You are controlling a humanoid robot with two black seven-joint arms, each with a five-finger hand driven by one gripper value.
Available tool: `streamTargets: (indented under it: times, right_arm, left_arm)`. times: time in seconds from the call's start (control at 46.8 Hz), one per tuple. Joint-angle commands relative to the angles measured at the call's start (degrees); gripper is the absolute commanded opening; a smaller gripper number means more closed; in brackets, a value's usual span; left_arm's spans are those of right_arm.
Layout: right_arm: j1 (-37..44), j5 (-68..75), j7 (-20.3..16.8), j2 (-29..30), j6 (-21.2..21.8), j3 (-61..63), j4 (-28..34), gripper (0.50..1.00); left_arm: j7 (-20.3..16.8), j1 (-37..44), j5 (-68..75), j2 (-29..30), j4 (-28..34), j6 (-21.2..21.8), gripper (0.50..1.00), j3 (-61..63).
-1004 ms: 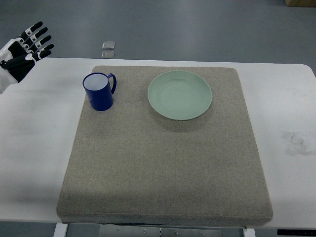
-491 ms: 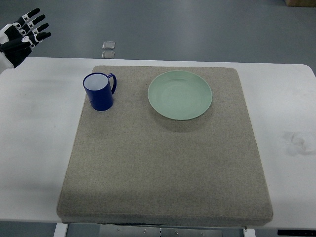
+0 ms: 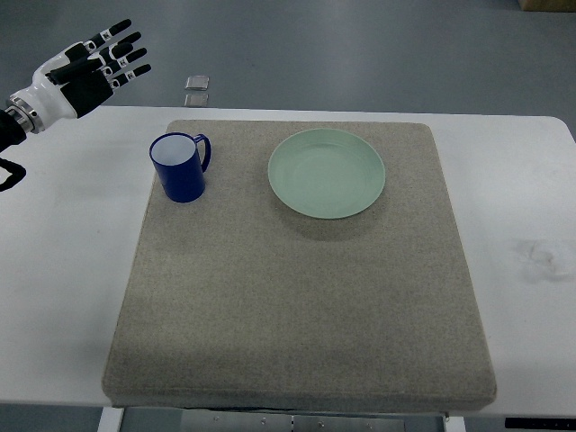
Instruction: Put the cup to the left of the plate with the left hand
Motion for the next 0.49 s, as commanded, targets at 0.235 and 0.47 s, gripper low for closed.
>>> streamTargets:
  times: [0.235, 0.47]
  right_arm:
    - [-0.09, 0.26, 0.00, 0.00, 0.75, 0.02, 0.97, 0.932]
    - [-0.17, 0.62, 0.53, 0.00, 0.04, 0.11, 0.88, 0.932]
  left_arm:
    - [3.12, -0.01, -3.51, -0.02, 0.11, 0.08, 1.000, 0.07]
    - [3.20, 0.08, -3.51, -0.02, 0.02, 0.08, 1.000, 0.07]
